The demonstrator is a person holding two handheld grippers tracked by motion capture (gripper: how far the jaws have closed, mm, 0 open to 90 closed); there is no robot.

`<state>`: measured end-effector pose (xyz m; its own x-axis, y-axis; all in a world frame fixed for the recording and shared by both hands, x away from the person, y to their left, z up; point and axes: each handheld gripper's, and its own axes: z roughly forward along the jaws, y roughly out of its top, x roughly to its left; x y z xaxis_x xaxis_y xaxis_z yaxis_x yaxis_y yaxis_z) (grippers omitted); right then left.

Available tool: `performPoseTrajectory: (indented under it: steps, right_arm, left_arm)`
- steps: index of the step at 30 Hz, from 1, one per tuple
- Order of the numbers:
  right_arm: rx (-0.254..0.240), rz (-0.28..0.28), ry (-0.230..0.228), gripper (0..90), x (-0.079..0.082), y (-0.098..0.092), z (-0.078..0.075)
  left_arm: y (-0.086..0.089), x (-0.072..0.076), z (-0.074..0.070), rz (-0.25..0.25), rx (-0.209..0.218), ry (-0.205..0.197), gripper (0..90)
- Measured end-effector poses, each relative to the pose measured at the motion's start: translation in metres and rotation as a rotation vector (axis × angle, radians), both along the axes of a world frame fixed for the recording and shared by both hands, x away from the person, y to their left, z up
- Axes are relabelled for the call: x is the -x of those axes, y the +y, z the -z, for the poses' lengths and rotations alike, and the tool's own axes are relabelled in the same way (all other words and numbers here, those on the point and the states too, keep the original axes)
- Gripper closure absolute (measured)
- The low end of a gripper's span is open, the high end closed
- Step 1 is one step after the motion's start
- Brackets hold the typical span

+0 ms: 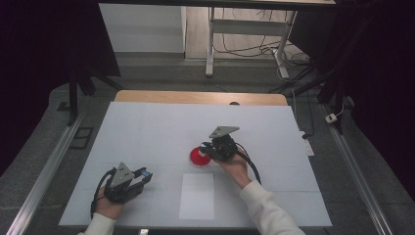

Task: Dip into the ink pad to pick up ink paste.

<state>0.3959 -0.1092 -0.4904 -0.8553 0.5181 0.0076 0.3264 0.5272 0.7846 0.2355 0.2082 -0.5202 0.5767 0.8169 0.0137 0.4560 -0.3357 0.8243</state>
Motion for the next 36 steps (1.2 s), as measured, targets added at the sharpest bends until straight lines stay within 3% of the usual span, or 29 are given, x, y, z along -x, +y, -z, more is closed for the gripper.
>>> performPoseTrajectory:
  steps: [20, 29, 36]
  right_arm:
    - [-0.078, -0.031, -0.066, 75.1, 0.012, -0.001, -0.021]
    - [-0.055, -0.047, -0.066, 75.1, 0.013, 0.005, -0.016]
    - [-0.005, -0.053, -0.051, 75.1, 0.011, 0.009, -0.008]
  left_arm:
    - [0.000, 0.000, 0.000, 0.000, 0.000, -0.001, 65.0]
    - [0.000, 0.000, 0.000, -0.001, -0.001, -0.001, 65.0]
    - [0.000, 0.000, 0.000, 0.000, -0.002, -0.001, 64.9]
